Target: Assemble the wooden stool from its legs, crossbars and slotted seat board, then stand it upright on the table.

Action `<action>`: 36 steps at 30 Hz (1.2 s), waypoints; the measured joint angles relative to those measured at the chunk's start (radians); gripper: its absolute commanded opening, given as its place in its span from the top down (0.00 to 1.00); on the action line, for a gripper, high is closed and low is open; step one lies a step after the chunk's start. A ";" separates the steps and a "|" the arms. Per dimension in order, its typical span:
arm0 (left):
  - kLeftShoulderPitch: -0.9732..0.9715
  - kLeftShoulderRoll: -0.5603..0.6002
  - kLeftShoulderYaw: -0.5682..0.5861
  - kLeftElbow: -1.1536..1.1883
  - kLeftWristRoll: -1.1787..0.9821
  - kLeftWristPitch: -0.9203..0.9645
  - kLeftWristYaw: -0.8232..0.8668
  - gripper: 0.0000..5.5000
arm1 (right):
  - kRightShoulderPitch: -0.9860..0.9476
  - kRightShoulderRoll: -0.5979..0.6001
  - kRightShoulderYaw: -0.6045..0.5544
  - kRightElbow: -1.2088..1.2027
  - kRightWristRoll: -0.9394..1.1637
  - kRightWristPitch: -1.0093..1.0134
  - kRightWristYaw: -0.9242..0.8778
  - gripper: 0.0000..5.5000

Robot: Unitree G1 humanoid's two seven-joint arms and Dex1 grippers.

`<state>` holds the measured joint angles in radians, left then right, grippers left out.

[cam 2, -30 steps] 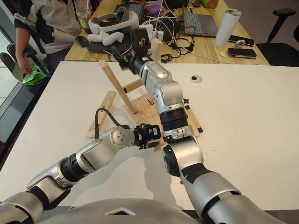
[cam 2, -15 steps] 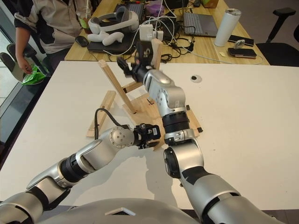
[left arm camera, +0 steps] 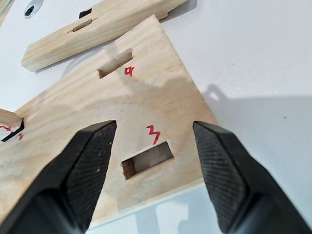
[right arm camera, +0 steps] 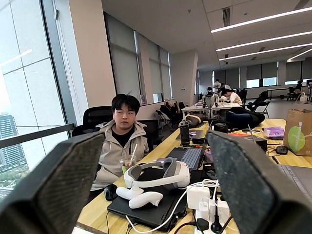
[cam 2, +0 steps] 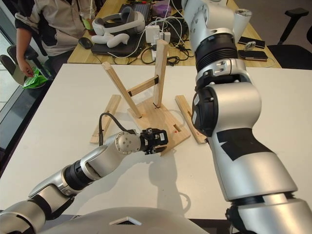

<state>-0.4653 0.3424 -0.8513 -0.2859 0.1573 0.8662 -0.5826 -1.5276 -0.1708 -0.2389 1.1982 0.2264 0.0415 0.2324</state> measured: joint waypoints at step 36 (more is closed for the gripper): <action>0.287 0.409 0.161 -0.440 -0.119 0.082 -0.158 0.47 | 0.700 0.132 0.147 -1.116 0.016 0.809 -0.204 0.30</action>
<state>-0.1780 0.7510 -0.6902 -0.7262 0.0380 0.9483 -0.7408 -0.8277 -0.0383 -0.0921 0.0825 0.2424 0.8503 0.0282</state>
